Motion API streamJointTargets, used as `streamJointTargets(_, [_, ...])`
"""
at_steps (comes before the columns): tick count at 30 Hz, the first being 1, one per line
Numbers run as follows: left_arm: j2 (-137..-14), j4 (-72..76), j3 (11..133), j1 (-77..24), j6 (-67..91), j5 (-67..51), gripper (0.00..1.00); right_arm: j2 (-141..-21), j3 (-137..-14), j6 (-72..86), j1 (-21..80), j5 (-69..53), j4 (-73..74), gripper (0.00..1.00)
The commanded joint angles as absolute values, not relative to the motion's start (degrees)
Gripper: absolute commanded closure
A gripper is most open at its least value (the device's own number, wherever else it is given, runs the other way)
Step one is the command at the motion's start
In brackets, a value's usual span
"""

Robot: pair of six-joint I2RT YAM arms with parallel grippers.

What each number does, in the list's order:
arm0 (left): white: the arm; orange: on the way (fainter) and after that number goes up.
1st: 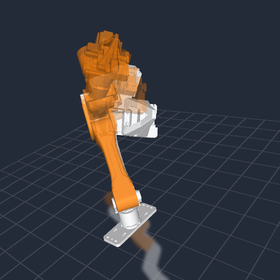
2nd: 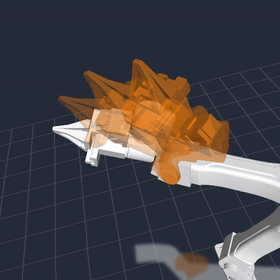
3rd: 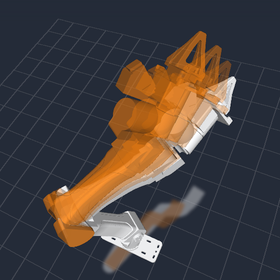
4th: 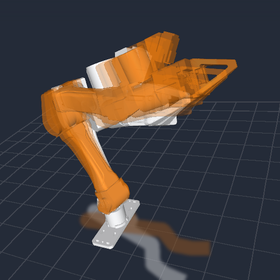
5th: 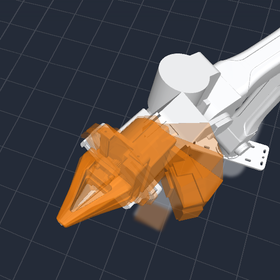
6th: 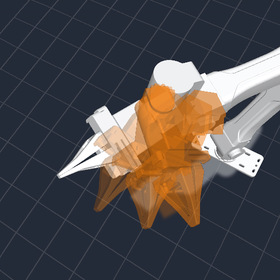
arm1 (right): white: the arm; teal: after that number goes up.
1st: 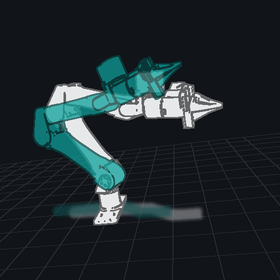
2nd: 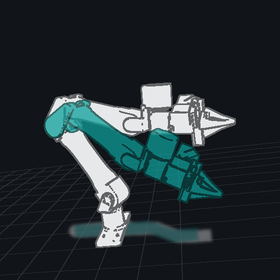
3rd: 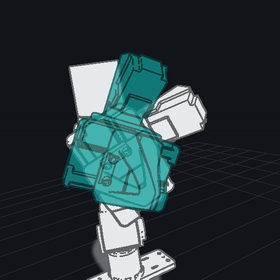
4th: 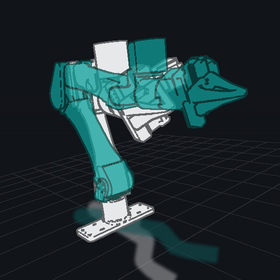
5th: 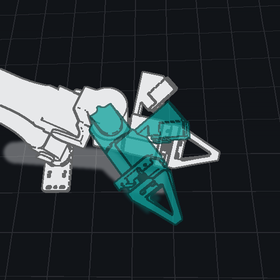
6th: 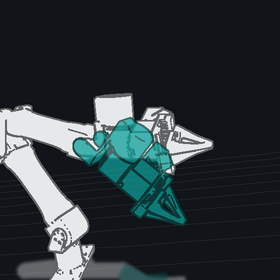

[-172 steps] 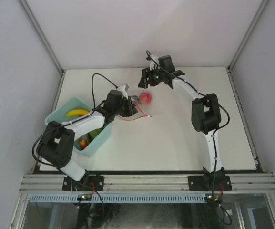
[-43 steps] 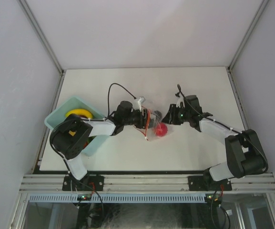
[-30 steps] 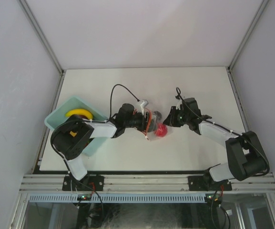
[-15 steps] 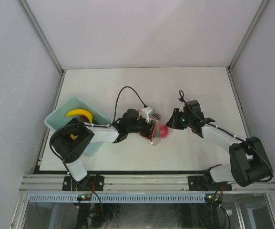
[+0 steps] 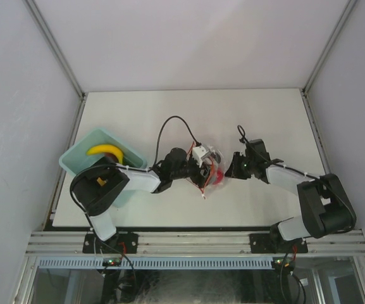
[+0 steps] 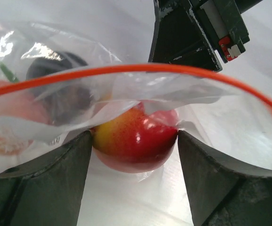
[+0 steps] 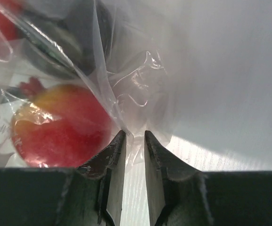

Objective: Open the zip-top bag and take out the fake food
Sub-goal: Pick up the fake fruit from the zipper food storage bag.

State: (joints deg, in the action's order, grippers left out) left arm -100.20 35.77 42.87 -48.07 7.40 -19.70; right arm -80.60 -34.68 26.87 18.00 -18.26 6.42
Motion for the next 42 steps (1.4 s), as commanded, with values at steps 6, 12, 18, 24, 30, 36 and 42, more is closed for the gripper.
streamJointTargets(6, [-104.15,36.58,46.06,-48.52,5.6,-18.44,0.22,-84.57,-36.09,25.58,18.54,-22.67,4.64,0.8])
streamJointTargets(12, [-106.39,34.71,48.93,-48.52,7.95,-18.01,0.21,-86.15,-37.64,25.45,18.89,-25.1,3.41,0.81])
streamJointTargets(18, [-109.03,32.81,51.29,-48.53,9.31,-18.37,0.08,-87.22,-38.89,25.6,19.06,-26.33,2.73,0.82])
streamJointTargets(24, [-110.59,31.99,52.92,-48.52,10.67,-19.06,0.0,-87.0,-39.18,25.67,19.15,-27.6,2.11,0.82])
streamJointTargets(30, [-110.18,31.34,54.0,-48.03,12.15,-21.44,0.32,-83.51,-39.12,25.16,18.65,-26.96,3.81,0.82])
streamJointTargets(36, [-104.54,29.63,51.44,-46.79,15.18,-22.59,0.8,-75.07,-37.43,25.26,15.9,-23.18,5.35,0.78])
streamJointTargets(42, [-98.22,29.28,47.0,-46.63,14.6,-22.24,0.94,-64.23,-33.17,24.04,13.48,-24.91,-0.32,0.58])
